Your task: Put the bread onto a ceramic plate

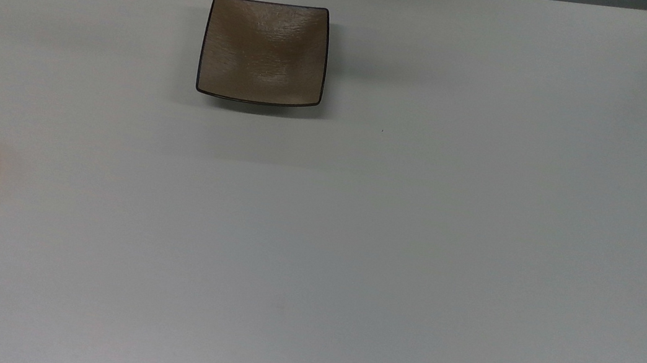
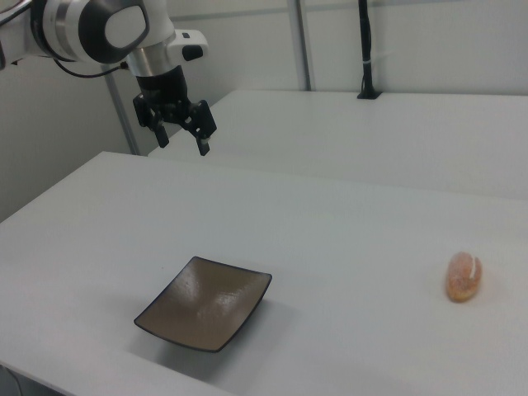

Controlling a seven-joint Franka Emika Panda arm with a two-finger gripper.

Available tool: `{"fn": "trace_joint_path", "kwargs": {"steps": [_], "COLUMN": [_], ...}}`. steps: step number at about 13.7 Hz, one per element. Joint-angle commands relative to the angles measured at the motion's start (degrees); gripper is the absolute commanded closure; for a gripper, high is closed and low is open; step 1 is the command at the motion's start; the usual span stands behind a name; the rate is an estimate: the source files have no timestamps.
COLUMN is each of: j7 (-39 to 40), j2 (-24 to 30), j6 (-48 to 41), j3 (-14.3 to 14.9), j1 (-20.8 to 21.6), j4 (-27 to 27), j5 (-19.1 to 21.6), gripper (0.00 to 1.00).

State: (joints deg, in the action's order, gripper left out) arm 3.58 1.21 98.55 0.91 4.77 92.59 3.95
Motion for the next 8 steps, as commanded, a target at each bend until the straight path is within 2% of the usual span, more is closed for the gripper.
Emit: {"fn": "trace_joint_path", "kwargs": {"steps": [1, 8], "j7": [1.5, 1.5], "j2": [1.2, 1.2], "j6": [2.2, 2.0], "j3": [0.7, 0.8], "j1": [0.6, 0.2], "j4": [2.3, 2.3], "j5": [0.9, 0.9], "gripper": [0.0, 0.0]}}
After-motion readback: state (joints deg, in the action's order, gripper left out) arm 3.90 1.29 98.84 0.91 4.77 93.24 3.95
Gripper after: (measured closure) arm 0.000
